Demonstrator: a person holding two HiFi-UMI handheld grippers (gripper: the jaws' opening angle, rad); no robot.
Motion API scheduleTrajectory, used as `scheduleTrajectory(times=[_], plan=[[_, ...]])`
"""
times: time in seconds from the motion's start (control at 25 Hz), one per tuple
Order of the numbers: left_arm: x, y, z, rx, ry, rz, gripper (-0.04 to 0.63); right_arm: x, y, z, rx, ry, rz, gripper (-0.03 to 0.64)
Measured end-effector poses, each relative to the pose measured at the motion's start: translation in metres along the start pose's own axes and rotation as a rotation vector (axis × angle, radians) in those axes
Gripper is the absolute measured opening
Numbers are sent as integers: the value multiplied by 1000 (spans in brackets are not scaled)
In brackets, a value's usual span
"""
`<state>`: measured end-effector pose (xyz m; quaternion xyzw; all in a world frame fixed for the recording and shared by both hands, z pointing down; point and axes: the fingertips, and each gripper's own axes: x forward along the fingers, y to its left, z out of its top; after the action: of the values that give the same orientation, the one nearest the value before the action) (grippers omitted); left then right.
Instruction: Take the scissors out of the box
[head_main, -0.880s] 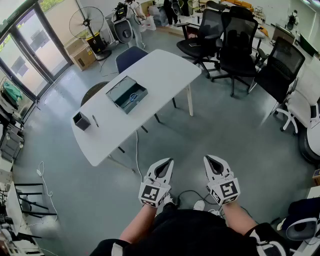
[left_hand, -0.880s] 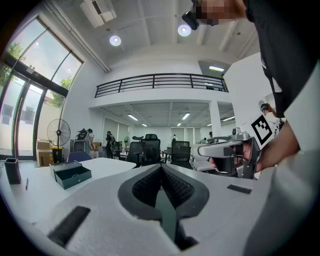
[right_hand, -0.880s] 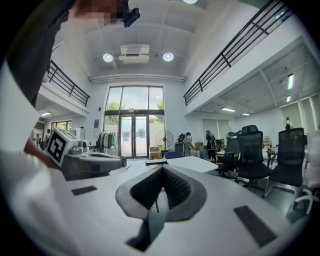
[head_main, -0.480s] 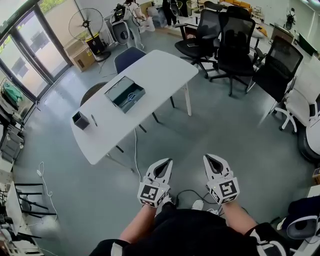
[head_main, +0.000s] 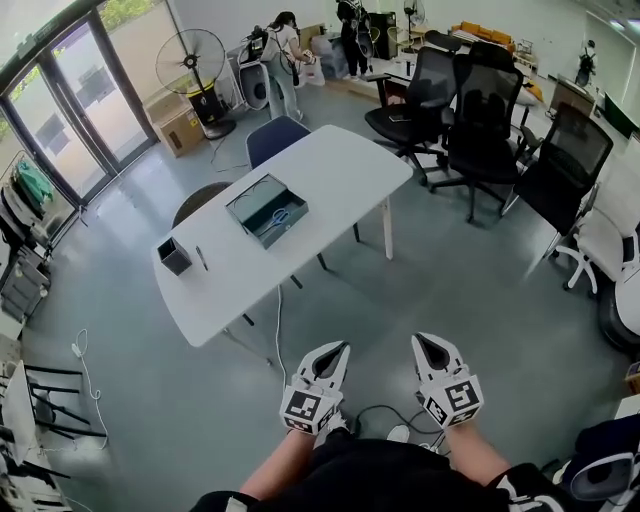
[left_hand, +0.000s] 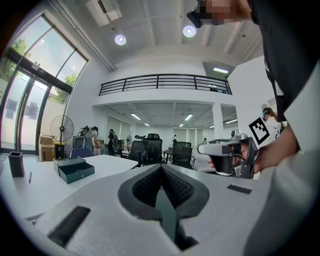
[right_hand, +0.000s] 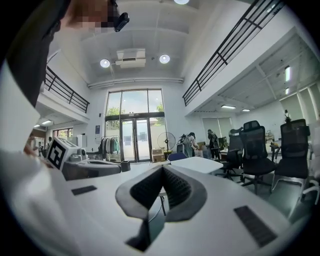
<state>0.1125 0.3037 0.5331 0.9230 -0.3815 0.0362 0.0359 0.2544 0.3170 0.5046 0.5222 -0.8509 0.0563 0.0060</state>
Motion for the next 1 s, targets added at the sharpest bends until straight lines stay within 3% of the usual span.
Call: scheduleTrajectory(times=[0.28,0.6,1.0], plan=[[-14,43,4,15,-4,-23,12,51,36,2,17,2,25,5],[-39,87,7,61,3,-51,12,93,66,9,10,-41,-28,5],[-31,113,3,62,5,-55,12,116,54,4,35,-19,-58,6]])
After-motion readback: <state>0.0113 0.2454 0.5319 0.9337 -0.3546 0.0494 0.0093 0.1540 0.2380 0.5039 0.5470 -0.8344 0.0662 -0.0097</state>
